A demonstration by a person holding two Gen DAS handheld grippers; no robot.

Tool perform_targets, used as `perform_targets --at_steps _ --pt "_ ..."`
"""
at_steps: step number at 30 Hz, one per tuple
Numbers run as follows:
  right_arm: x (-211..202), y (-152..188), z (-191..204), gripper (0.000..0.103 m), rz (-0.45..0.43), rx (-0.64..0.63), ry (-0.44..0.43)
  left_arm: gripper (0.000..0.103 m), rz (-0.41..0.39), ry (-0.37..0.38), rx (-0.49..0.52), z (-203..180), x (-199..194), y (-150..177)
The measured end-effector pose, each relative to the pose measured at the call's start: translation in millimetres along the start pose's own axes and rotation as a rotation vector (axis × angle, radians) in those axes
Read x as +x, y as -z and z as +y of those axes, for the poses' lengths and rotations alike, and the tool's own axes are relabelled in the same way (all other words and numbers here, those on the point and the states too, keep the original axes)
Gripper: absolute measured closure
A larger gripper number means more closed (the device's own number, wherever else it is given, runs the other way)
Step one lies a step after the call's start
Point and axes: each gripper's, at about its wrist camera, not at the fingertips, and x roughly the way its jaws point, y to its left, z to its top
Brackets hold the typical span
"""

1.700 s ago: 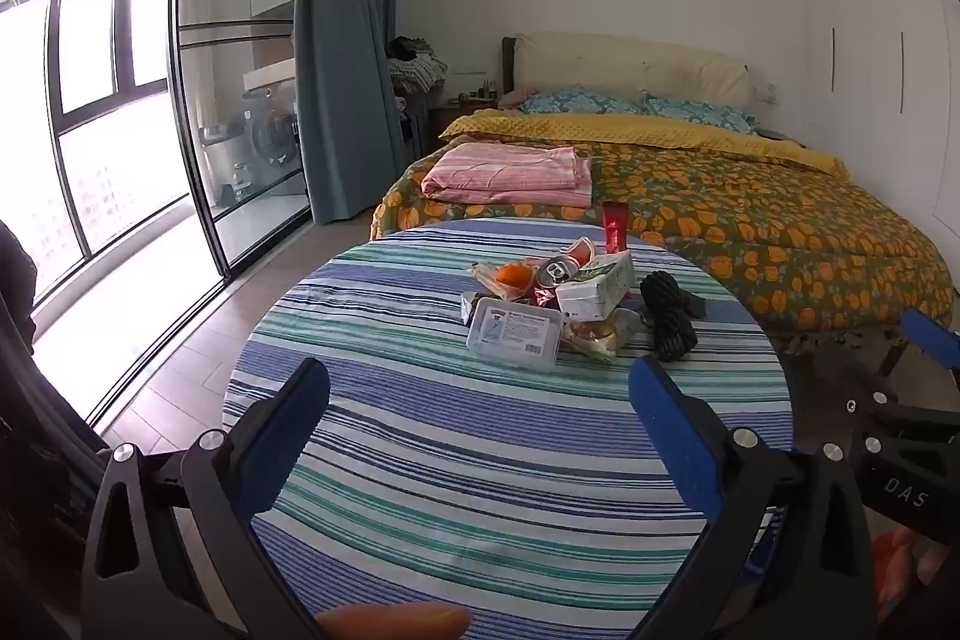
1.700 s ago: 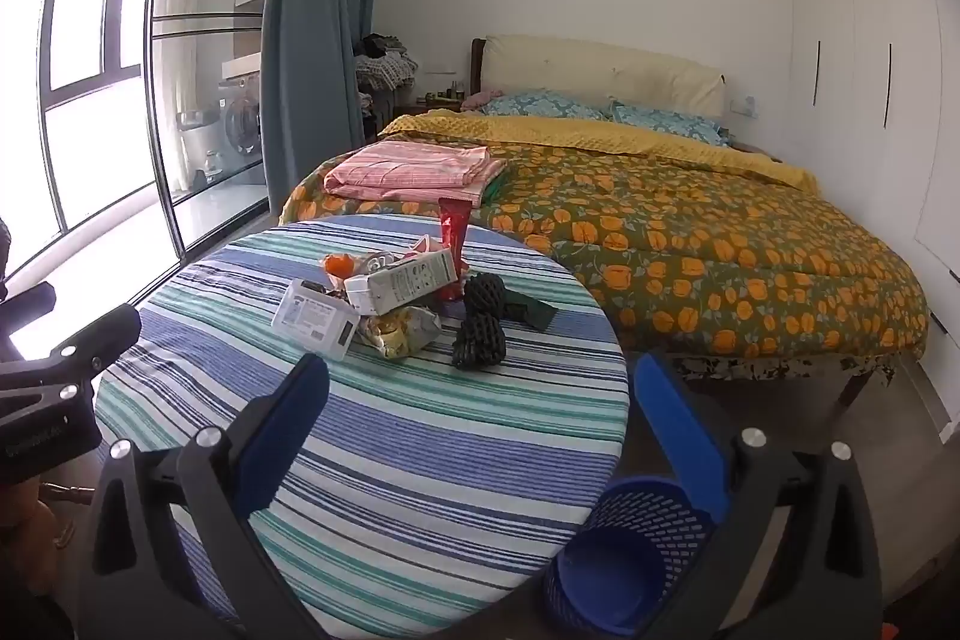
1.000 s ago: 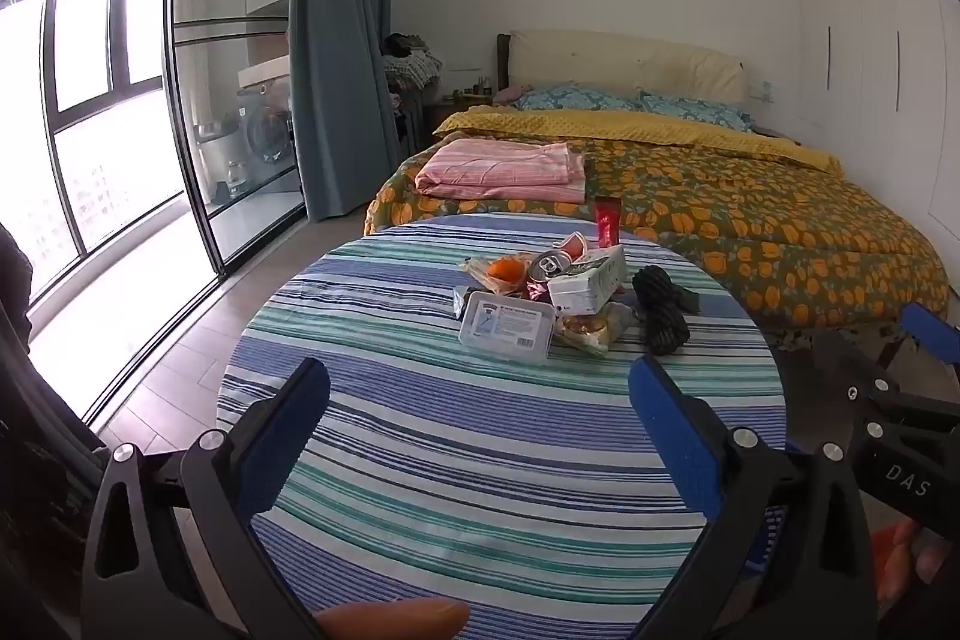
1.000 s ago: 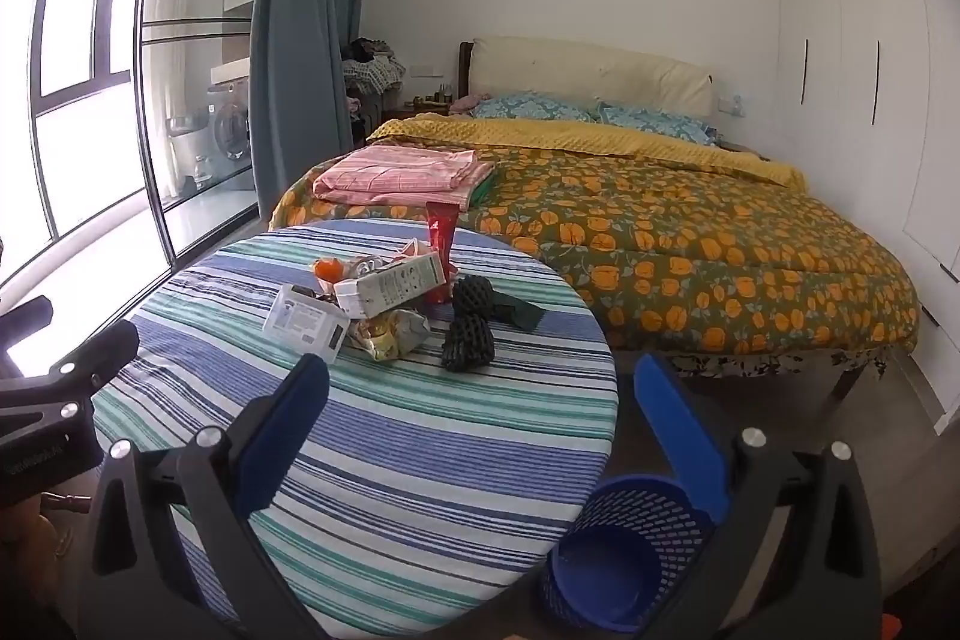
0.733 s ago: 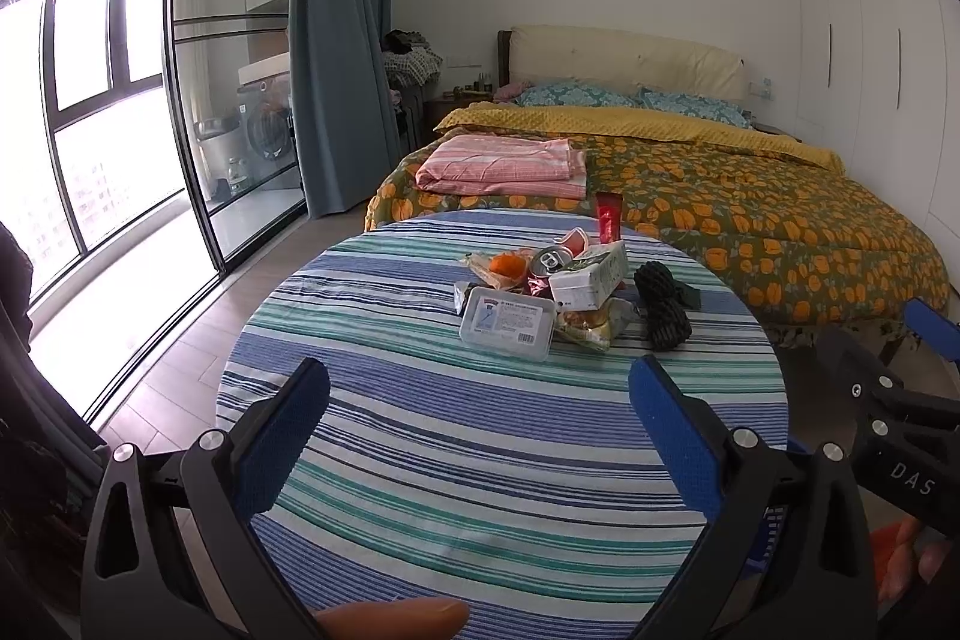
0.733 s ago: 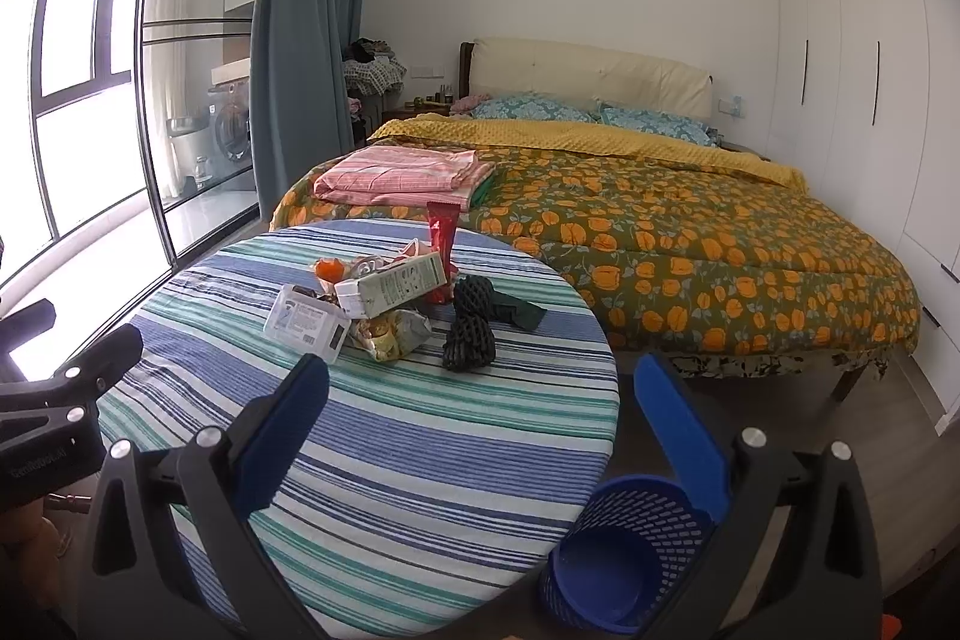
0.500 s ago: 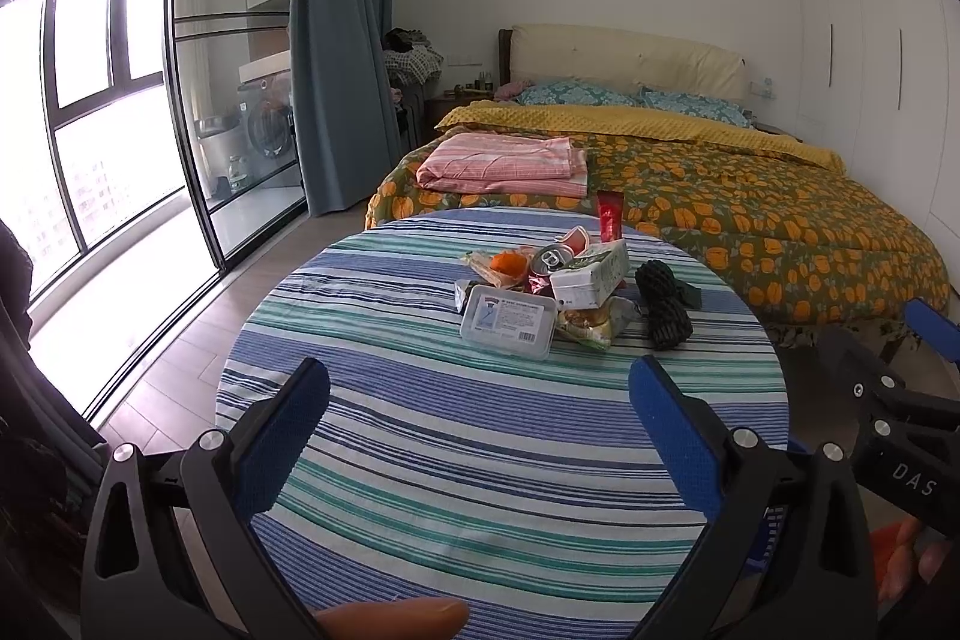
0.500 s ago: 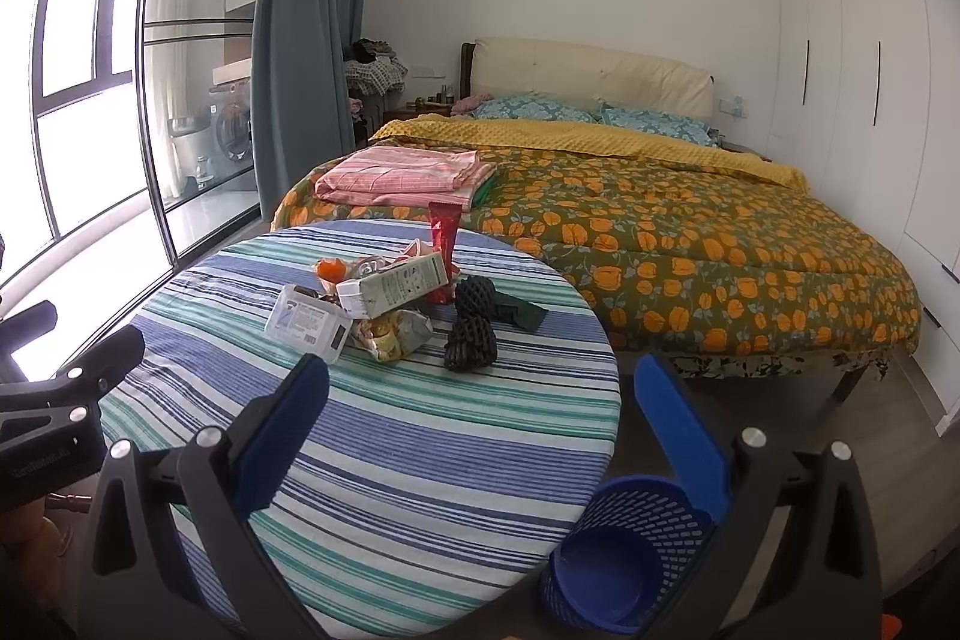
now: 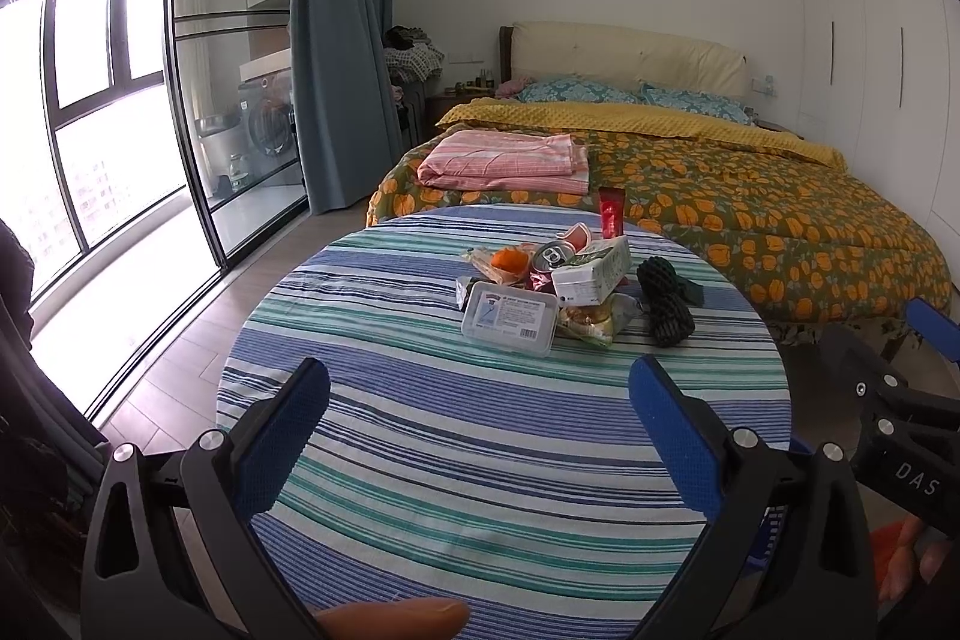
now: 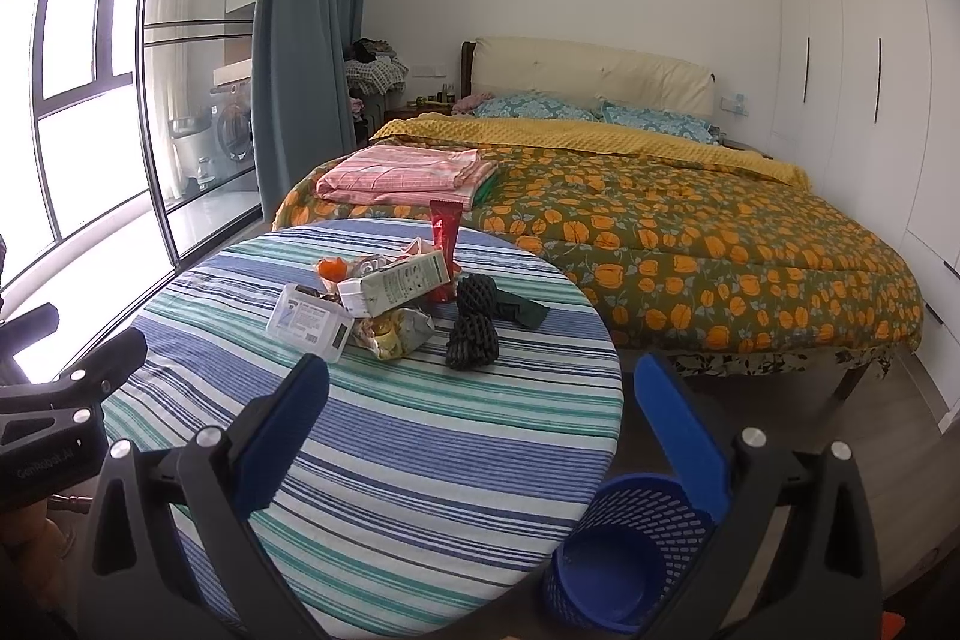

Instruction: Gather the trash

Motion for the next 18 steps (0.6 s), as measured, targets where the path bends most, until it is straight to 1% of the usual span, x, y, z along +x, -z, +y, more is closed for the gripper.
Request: perform_targets --at_steps 18 --pt "1.2 1.2 0.7 0.005 0.003 0.002 -0.003 0.004 0.002 0.000 0.001 -0.7 0.5 0.4"
